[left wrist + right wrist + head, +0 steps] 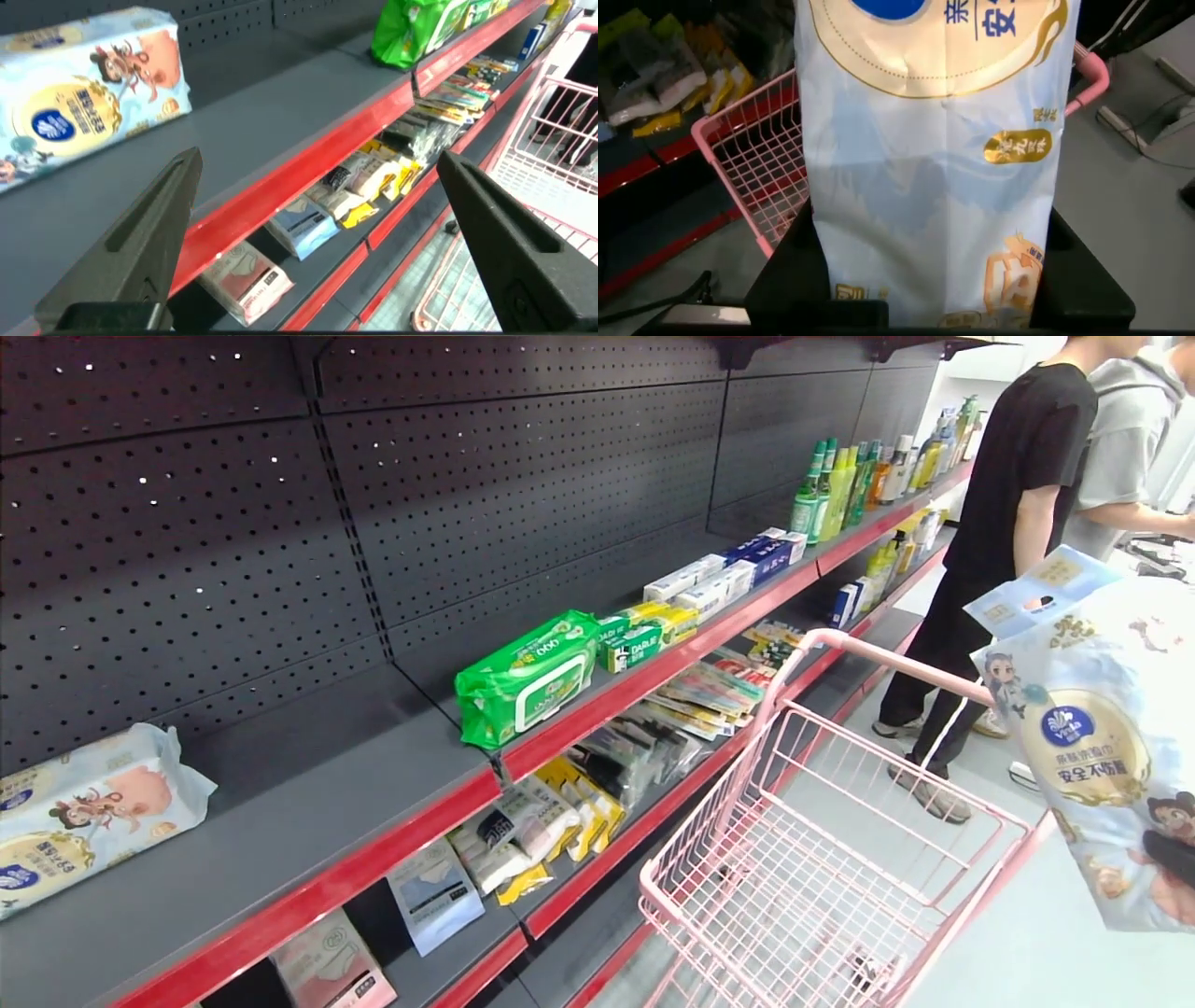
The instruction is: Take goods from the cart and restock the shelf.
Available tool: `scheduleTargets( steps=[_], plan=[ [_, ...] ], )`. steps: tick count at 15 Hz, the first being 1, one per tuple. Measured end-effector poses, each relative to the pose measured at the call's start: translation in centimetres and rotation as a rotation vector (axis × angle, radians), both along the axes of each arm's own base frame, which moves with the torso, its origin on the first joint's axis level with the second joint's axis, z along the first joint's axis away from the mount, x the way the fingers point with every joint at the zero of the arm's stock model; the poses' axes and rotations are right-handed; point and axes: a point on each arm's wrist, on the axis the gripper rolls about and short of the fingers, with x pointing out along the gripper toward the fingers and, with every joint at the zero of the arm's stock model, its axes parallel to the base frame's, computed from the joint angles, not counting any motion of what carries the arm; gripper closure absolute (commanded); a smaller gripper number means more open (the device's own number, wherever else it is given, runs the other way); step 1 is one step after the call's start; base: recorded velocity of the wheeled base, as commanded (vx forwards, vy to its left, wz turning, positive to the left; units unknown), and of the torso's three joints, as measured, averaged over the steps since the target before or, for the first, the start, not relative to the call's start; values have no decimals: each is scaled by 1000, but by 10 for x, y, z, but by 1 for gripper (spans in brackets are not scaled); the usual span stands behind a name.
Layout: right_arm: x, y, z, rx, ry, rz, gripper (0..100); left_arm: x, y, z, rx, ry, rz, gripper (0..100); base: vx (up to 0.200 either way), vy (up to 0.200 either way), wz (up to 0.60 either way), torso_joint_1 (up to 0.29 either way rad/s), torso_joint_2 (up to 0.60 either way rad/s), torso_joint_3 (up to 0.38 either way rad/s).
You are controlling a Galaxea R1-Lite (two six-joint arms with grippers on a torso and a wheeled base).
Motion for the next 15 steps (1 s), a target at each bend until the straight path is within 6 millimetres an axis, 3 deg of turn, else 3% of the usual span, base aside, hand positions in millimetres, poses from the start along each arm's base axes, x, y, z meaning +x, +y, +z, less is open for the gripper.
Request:
scheduleTargets(
  steps=[15],
  plan=[
    [-2, 0, -1, -9, -4, 9, 100, 0, 0, 0, 0, 0, 0, 0, 0, 0, 0, 122, -250, -135]
  ],
)
